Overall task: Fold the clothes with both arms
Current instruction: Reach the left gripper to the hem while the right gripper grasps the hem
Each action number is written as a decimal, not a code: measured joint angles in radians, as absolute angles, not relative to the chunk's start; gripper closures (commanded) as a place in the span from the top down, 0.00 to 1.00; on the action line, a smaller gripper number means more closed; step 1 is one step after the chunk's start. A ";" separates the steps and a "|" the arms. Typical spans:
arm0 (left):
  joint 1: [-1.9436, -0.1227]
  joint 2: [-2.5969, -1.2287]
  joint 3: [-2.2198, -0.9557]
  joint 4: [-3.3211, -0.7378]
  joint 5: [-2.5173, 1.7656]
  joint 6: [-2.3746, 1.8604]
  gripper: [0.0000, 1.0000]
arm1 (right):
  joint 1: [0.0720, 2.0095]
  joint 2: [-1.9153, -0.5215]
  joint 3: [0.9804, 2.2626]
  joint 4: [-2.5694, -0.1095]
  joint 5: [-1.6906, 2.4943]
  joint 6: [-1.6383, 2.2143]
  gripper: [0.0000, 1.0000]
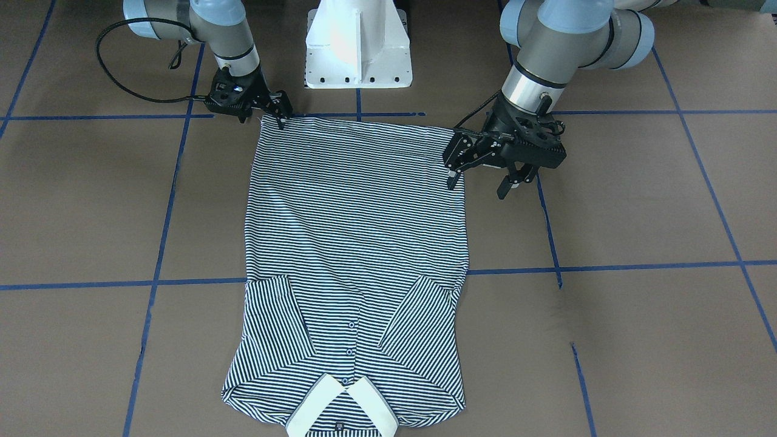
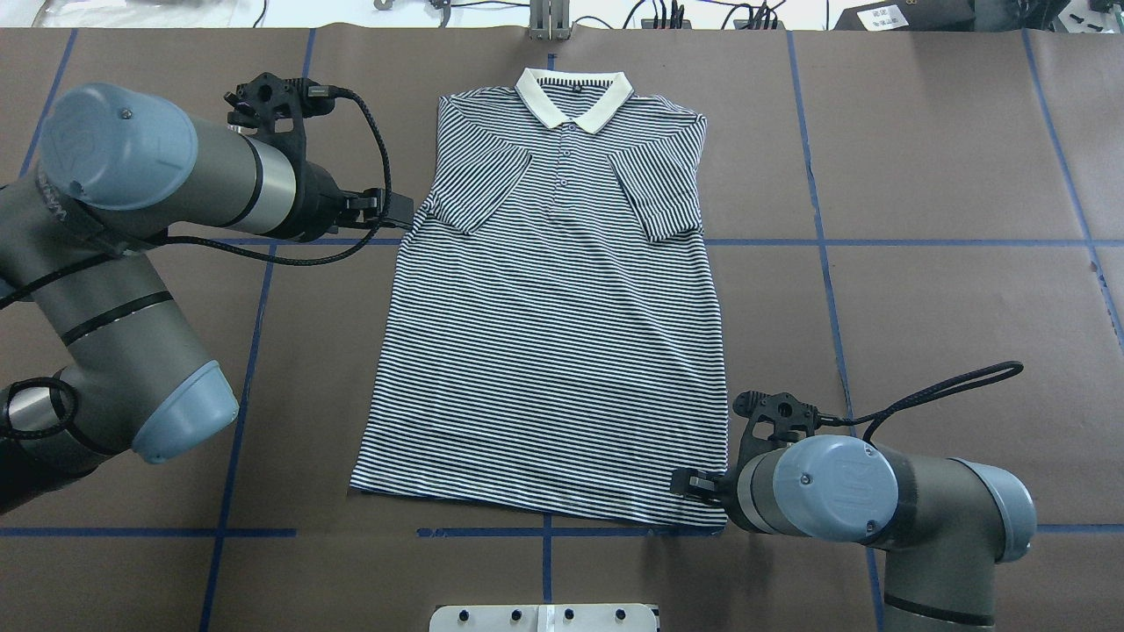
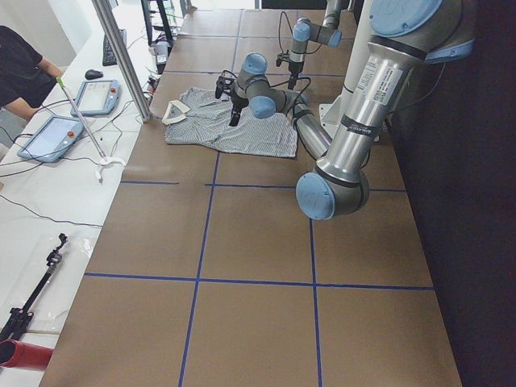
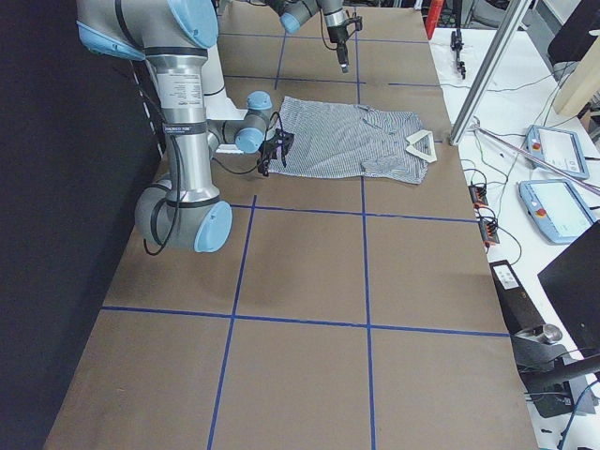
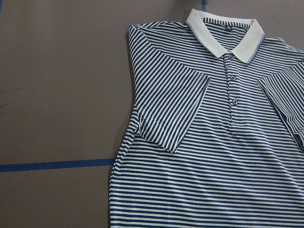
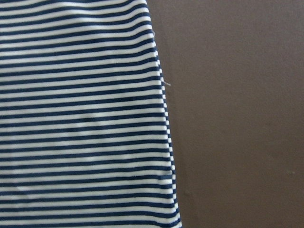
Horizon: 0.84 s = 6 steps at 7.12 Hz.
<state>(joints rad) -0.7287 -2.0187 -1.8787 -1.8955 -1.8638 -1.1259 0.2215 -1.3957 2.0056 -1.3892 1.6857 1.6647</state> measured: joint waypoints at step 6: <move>-0.730 -2.019 -1.879 -1.896 -1.863 -1.123 1.00 | 0.203 -1.393 2.003 -1.396 1.705 1.664 0.00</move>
<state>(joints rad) -0.7302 -2.0187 -1.8789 -1.8960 -1.8628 -1.1234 0.2034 -1.3928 2.0028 -1.3963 1.7050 1.6645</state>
